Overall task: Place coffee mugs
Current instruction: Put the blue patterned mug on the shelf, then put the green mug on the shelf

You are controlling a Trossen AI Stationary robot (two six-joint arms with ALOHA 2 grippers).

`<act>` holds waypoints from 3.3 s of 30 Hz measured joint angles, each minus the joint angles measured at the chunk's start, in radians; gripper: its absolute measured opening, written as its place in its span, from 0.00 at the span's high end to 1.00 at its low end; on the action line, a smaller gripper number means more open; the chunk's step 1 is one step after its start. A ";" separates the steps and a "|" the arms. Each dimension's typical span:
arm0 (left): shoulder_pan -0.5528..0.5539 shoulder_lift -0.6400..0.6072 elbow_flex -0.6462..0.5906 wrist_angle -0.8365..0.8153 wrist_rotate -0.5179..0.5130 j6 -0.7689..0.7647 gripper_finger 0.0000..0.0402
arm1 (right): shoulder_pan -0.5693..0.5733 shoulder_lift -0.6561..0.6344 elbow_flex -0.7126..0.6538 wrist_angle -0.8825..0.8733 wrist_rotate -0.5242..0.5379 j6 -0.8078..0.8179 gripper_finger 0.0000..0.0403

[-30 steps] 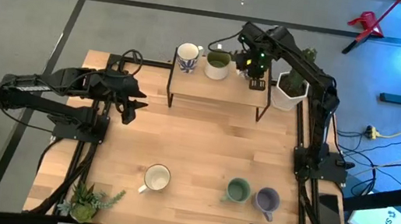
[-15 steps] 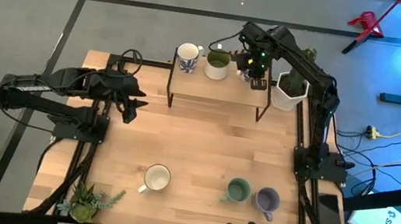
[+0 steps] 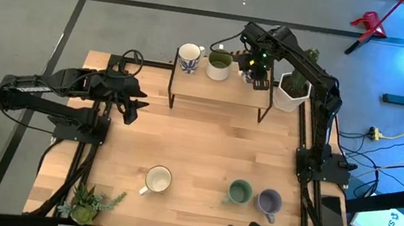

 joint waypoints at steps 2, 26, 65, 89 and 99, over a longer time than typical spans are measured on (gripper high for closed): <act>0.000 0.000 0.000 0.000 -0.001 0.000 0.62 | 0.000 -0.001 0.000 0.001 0.000 -0.017 0.67; 0.000 0.000 0.000 0.014 -0.006 -0.001 0.62 | 0.023 -0.299 0.000 0.339 -0.167 0.061 0.69; 0.000 -0.112 0.000 0.058 0.154 0.078 0.62 | 1.020 -0.354 -0.625 0.270 0.022 1.117 0.46; 0.000 -0.112 0.000 0.012 0.202 0.076 0.62 | 1.055 -0.353 -1.013 0.734 -0.089 1.203 0.44; 0.000 -0.112 0.000 0.013 0.195 0.076 0.62 | 1.054 -0.353 -1.042 0.748 -0.079 1.214 0.55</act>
